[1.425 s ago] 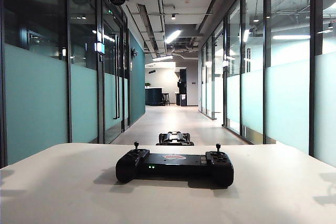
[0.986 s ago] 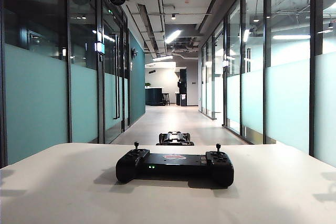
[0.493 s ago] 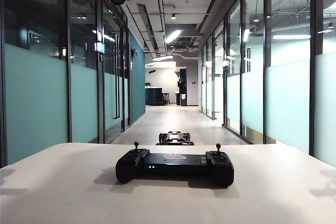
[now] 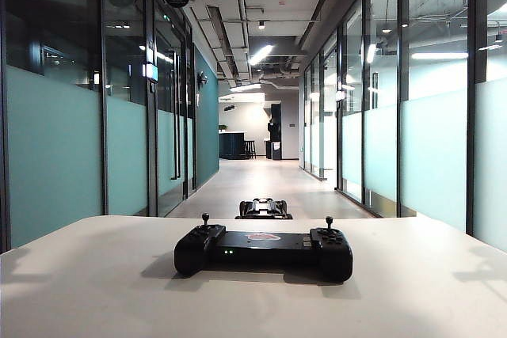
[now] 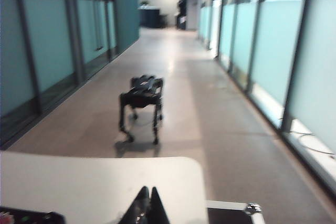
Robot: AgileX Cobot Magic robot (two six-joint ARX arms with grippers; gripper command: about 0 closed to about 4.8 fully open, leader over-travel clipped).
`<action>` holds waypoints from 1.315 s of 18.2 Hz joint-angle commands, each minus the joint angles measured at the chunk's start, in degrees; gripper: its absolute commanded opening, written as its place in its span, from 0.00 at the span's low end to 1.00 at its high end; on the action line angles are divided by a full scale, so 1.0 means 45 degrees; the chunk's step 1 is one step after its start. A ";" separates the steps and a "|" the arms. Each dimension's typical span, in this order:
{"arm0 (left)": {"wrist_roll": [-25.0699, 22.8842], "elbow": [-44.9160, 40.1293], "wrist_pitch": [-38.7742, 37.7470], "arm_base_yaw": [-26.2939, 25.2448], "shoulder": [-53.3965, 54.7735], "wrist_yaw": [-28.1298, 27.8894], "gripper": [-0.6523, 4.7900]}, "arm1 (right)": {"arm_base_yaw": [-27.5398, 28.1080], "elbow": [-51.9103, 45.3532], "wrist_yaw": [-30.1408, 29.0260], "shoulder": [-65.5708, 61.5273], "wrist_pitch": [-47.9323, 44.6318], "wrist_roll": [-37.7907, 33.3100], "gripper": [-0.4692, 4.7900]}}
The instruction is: Push the left joystick on the remote control sitting on the white table forward to make the robot dog walk in a straight line until it approaches the door.
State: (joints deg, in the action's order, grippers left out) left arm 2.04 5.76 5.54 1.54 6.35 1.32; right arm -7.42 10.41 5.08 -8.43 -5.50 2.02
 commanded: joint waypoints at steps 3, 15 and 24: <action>0.0034 0.0491 0.2404 0.0029 0.2880 0.1064 0.11 | -0.0199 0.0418 -0.0612 -0.2361 -0.2302 -0.0015 0.08; 0.0029 0.2905 0.4065 0.2118 1.0234 0.1093 0.11 | -0.2744 0.0427 -0.0495 -0.7674 -0.5833 -0.0029 0.08; 0.0078 0.4575 0.4901 0.2433 1.4863 0.2365 0.11 | -0.3458 0.0442 -0.0452 -1.1827 -0.8364 -0.0457 0.08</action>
State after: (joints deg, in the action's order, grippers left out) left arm 2.39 25.15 26.20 12.51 71.94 10.39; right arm -22.98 12.08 2.90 -60.47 -40.64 0.95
